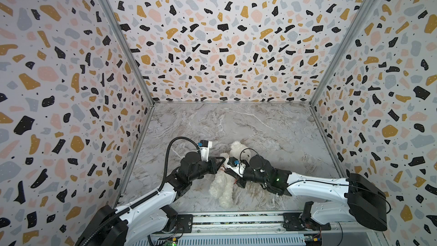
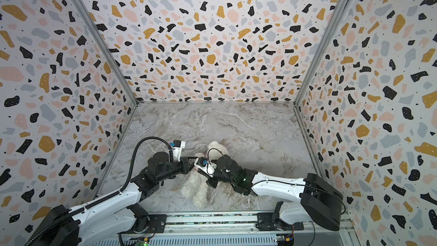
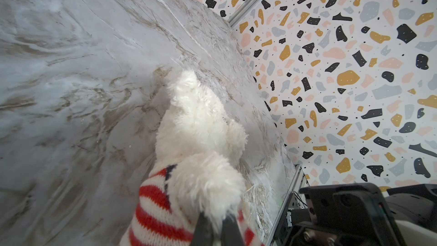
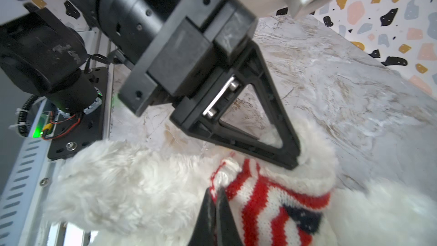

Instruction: Dress the teddy bear

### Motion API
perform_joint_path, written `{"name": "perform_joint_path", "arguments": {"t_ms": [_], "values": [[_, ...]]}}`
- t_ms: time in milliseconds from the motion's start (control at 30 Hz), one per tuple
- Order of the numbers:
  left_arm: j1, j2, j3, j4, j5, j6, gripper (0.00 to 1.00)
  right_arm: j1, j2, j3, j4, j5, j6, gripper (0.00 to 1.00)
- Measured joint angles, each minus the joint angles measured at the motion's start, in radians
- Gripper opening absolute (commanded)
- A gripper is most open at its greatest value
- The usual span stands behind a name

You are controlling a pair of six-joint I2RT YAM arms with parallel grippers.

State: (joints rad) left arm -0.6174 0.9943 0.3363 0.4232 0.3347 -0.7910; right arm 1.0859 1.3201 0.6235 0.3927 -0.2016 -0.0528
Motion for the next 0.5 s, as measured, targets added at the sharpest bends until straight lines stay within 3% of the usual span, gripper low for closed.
{"name": "perform_joint_path", "arguments": {"t_ms": [233, 367, 500], "values": [[0.0, 0.001, -0.026, 0.026, 0.0, -0.032, 0.0, 0.001, 0.105, 0.008, 0.042, -0.058, 0.029, 0.03], [0.0, 0.001, -0.026, 0.027, 0.001, -0.035, 0.0, 0.001, 0.096, -0.016, 0.09, -0.084, 0.056, 0.17], [0.0, -0.002, -0.026, 0.025, -0.002, -0.032, 0.0, 0.004, -0.068, -0.144, 0.169, -0.09, 0.089, 0.32]]}}
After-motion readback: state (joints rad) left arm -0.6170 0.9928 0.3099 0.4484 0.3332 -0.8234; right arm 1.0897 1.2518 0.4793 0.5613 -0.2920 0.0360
